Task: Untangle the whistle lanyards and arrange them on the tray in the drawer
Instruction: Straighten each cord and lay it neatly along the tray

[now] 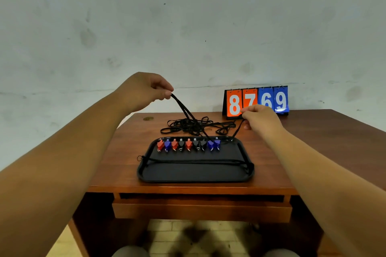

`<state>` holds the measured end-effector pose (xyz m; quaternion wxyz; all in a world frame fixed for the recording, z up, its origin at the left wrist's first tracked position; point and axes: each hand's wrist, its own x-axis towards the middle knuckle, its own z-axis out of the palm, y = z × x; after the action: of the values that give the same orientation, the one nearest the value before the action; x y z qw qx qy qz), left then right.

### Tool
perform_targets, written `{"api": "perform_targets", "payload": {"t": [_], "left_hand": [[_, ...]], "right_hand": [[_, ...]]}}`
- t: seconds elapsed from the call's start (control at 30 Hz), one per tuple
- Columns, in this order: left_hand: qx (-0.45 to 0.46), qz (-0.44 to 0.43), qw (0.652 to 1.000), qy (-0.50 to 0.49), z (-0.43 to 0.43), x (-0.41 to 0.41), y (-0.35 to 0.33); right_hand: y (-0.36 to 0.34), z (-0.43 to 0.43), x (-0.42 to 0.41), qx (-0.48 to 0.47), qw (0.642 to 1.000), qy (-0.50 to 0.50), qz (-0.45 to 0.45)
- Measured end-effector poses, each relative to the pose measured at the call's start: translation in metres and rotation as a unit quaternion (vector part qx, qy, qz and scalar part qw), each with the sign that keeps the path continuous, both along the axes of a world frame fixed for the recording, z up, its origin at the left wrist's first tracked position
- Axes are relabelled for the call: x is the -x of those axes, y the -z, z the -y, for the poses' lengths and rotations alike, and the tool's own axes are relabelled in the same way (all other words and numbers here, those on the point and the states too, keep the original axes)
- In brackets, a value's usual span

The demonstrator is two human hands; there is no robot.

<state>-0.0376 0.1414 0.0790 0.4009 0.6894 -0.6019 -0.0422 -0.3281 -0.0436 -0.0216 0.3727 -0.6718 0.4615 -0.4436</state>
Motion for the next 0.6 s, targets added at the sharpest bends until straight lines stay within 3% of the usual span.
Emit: {"api": "perform_targets", "payload": {"t": [0.3, 0.6], "left_hand": [[0.008, -0.1, 0.991, -0.084, -0.036, -0.042, 0.079], [0.018, -0.132, 0.98, -0.149, -0.041, -0.055, 0.162]], "right_hand": [[0.047, -0.013, 0.026, -0.03, 0.999, 0.001, 0.039], [0.092, -0.017, 0.025, 0.04, 0.995, 0.041, -0.08]]}}
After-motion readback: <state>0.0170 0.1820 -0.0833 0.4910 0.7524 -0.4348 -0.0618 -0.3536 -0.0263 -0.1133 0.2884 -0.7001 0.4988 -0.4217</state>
